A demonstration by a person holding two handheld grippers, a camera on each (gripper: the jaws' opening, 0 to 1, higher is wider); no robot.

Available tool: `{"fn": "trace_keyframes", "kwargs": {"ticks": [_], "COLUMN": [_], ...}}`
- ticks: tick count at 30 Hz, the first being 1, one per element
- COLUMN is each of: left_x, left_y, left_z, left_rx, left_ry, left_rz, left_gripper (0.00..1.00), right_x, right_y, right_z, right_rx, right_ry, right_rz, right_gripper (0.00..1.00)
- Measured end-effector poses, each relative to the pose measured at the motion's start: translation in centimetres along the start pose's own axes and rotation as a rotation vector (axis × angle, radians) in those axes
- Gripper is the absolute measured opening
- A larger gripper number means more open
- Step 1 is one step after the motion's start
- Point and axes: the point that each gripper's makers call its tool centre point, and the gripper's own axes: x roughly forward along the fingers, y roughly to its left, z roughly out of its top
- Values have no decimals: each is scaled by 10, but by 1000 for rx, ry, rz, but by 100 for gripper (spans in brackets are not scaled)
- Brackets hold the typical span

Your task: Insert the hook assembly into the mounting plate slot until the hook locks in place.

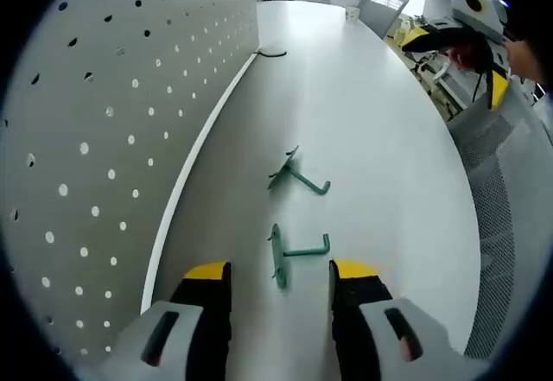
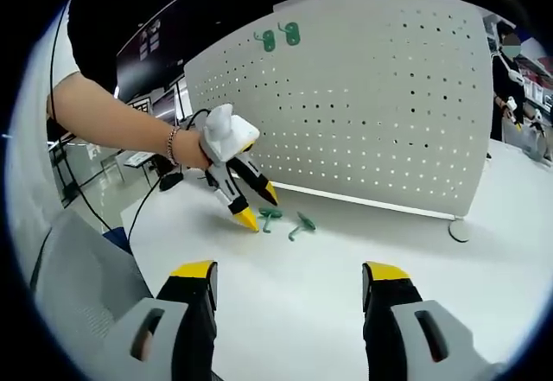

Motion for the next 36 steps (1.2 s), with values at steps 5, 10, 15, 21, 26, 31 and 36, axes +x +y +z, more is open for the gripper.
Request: {"fn": "trace_keyframes", "kwargs": {"ticks": [5, 10, 15, 21, 26, 31, 36], "left_x": [0, 0, 0, -1, -2, -2, -2], "left_y": [4, 3, 3, 5, 4, 3, 2], "left_z": [1, 1, 1, -1, -3, -4, -4], "left_rx": [-28, -30, -33, -47, -51, -51, -40], "left_ry": [-22, -26, -37, -29, -30, -25, -19], "left_rz": [14, 19, 21, 30, 28, 27, 31], "left_gripper": [33, 31, 23, 11, 7, 4, 4], "right_x": [0, 0, 0, 0, 0, -1, -1], "right_y": [0, 0, 0, 0, 0, -1, 0], "right_z": [1, 1, -1, -2, -2, -1, -1], "right_rx": [4, 1, 1, 3, 4, 7, 7], "right_ry": [-1, -1, 7, 10, 9, 7, 6], "right_rz": [-2, -1, -2, -2, -3, -5, -5], "right_gripper": [65, 65, 66, 66, 66, 66, 66]}}
